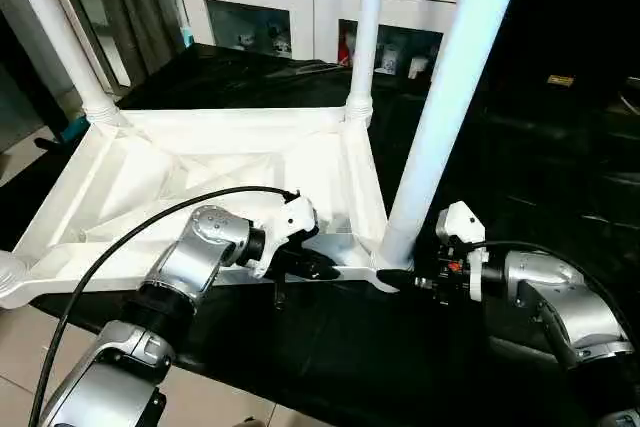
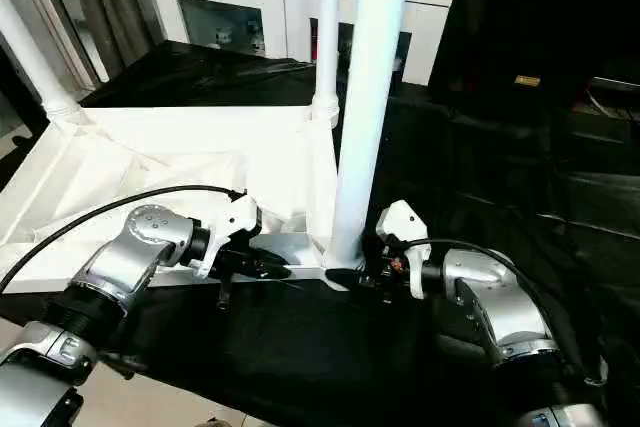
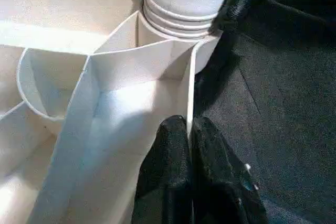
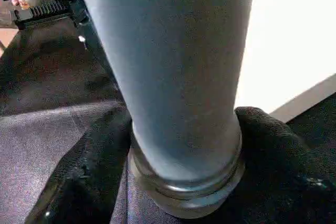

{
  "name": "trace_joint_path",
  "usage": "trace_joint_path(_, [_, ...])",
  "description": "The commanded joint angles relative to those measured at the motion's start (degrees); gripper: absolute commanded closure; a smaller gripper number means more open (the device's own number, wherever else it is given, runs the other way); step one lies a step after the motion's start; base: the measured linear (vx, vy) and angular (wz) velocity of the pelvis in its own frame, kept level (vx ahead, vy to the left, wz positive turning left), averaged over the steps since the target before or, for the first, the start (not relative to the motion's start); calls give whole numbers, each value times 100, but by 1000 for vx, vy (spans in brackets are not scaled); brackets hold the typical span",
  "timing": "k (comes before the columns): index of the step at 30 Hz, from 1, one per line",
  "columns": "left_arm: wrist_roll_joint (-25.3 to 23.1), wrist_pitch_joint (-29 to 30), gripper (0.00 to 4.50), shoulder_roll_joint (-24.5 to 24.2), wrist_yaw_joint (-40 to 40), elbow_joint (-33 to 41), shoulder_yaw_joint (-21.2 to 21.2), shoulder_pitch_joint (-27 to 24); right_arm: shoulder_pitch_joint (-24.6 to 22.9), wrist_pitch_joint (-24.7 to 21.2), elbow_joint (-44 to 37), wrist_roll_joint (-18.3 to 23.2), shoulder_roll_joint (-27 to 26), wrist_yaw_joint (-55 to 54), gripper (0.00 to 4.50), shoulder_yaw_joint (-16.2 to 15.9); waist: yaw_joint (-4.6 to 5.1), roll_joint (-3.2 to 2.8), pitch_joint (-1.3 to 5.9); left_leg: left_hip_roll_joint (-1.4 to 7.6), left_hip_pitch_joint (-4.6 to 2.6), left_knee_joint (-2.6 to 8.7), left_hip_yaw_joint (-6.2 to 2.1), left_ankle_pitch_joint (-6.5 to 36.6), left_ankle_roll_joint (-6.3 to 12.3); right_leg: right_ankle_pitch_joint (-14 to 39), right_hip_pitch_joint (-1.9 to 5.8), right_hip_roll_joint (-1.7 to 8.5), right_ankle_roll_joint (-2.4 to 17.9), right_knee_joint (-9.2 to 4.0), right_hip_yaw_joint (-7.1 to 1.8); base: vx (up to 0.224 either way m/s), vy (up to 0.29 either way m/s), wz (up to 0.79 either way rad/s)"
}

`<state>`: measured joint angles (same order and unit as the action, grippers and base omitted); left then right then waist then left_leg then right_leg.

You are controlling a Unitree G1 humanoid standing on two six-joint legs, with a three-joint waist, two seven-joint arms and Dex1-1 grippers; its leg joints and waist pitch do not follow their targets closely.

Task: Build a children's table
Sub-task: Rotate leg to tighten

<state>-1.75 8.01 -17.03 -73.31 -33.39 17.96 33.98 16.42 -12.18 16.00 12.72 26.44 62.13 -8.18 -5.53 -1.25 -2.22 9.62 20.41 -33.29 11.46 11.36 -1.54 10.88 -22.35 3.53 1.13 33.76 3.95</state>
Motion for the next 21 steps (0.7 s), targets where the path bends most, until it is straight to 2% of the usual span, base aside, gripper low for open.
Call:
trace_joint_path(1, [230, 25, 450, 69, -14, 7, -47, -94, -5, -21, -31, 39, -50, 88, 163, -55, -20, 148, 291, 417, -22, 335, -177, 663, 507, 1202, 255, 587, 1179, -379, -316, 0, 0, 0])
trace_joint_path(7, [220, 38, 450, 80, 14, 11, -44, -113, -49, -38, -40, 53, -94, 42, 179, -91, -18, 148, 275, 421, -27, 339, -186, 806, 445, 1481, 239, 588, 1119, -400, -319, 0, 0, 0])
trace_joint_path(10, [211, 69, 450, 173, 179, -21, -85, -104, -37, 8, 121, 12, -308, -416, 180, 67, -4, 150, 271, 413, -27, 346, -193, 858, 393, 1602, 235, 596, 1085, -415, -323, 0, 0, 0])
trace_joint_path(13, [85, 28, 450, 456, 847, -361, -206, 87, 93, 4, 572, 0, -731, -1395, 182, 465, 81, 152, 247, 389, -41, 364, -210, 1077, 251, 2060, 222, 603, 999, -479, -314, 0, 0, 0])
trace_joint_path(14, [85, 28, 450, 456, 847, -361, -206, 87, 93, 4, 572, 0, -731, -1395, 182, 465, 81, 152, 247, 389, -41, 364, -210, 1077, 251, 2060, 222, 603, 999, -479, -314, 0, 0, 0])
trace_joint_path(17, [-134, -22, 450, 798, 1667, -797, -243, 356, 150, -27, 816, -81, -1057, -2225, 182, 692, 100, 142, 232, 387, -87, 370, -198, 1173, 204, 2176, 181, 580, 957, -515, -333, 0, 0, 0])
trace_joint_path(18, [-156, -14, 450, 834, 1746, -834, -242, 381, 154, -35, 828, -90, -1094, -2310, 182, 711, 94, 150, 238, 384, -97, 371, -203, 1181, 180, 2217, 191, 591, 952, -513, -329, 0, 0, 0])
trace_joint_path(19, [-190, -2, 450, 891, 1870, -892, -241, 421, 162, -48, 848, -105, -1151, -2446, 182, 741, 77, 155, 255, 387, -75, 372, -212, 1083, 181, 2142, 222, 600, 930, -498, -334, 0, 0, 0])
trace_joint_path(20, [-231, 111, 450, 1115, 2265, -1041, -274, 549, 232, -59, 942, -215, -1372, -3001, 182, 837, 79, 123, 248, 397, -78, 377, -204, 1049, 184, 1978, 195, 586, 959, -492, -342, 0, 0, 0])
trace_joint_path(21, [-292, 197, 450, 1378, 2757, -1227, -318, 702, 331, -42, 1054, -379, -1630, -3627, 182, 913, 78, 121, 265, 396, -102, 375, -207, 1053, 150, 1847, 194, 580, 1008, -474, -337, 0, 0, 0])
